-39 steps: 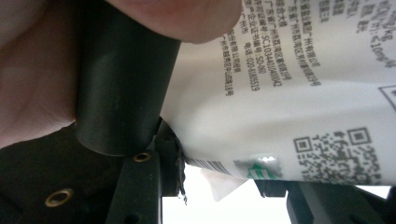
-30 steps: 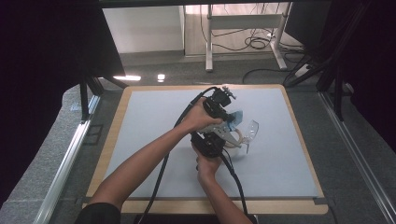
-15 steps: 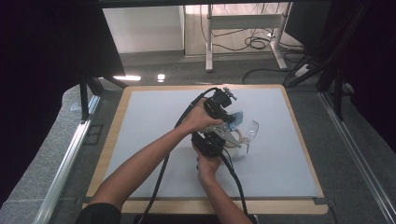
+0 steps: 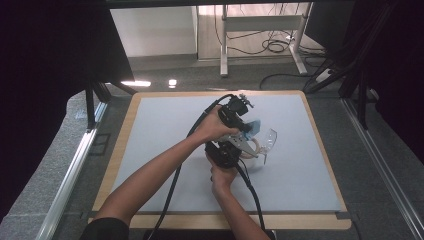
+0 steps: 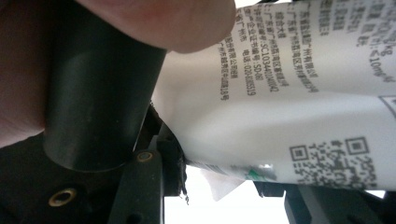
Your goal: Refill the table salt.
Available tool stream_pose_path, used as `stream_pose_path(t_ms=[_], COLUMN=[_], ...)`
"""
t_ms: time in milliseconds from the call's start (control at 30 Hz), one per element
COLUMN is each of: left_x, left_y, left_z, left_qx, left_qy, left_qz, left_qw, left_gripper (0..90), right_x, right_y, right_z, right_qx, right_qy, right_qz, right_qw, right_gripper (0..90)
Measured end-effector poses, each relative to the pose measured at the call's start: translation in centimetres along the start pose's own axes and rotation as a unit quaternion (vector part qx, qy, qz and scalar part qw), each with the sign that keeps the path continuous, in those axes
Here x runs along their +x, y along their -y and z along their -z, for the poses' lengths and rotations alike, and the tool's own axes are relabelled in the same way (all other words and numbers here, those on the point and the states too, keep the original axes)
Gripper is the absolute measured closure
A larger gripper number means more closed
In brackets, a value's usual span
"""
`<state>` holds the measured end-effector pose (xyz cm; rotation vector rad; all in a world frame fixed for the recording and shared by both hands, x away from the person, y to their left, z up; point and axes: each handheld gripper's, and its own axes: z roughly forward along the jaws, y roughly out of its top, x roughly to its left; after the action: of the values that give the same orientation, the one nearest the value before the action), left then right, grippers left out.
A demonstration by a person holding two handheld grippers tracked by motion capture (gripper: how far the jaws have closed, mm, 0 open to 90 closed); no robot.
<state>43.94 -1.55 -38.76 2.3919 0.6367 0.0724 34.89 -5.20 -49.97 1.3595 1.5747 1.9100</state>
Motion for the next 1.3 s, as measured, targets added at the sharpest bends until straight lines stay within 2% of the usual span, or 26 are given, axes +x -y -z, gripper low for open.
stream_pose_path(t_ms=[367,567,1300], left_x=[0.00,0.00,0.06], left_y=[0.00,-0.01,0.01], left_z=[-0.08,0.05,-0.14], left_qx=[0.005,0.005,0.013], left_qy=[-0.001,0.001,0.001], left_qz=[-0.003,-0.002,-0.006], left_qw=[1.0000,1.0000,0.9999], left_gripper=[87.3,87.3,87.3], right_x=[0.03,0.13,0.09], right_y=[0.04,0.04,0.08], right_z=[0.01,0.07,0.07], right_qx=[0.000,-0.002,0.000], right_qy=[0.001,-0.004,-0.004], right_qz=[-0.006,0.002,0.006], right_qw=[1.0000,1.0000,1.0000], right_gripper=[61.5,61.7,61.9])
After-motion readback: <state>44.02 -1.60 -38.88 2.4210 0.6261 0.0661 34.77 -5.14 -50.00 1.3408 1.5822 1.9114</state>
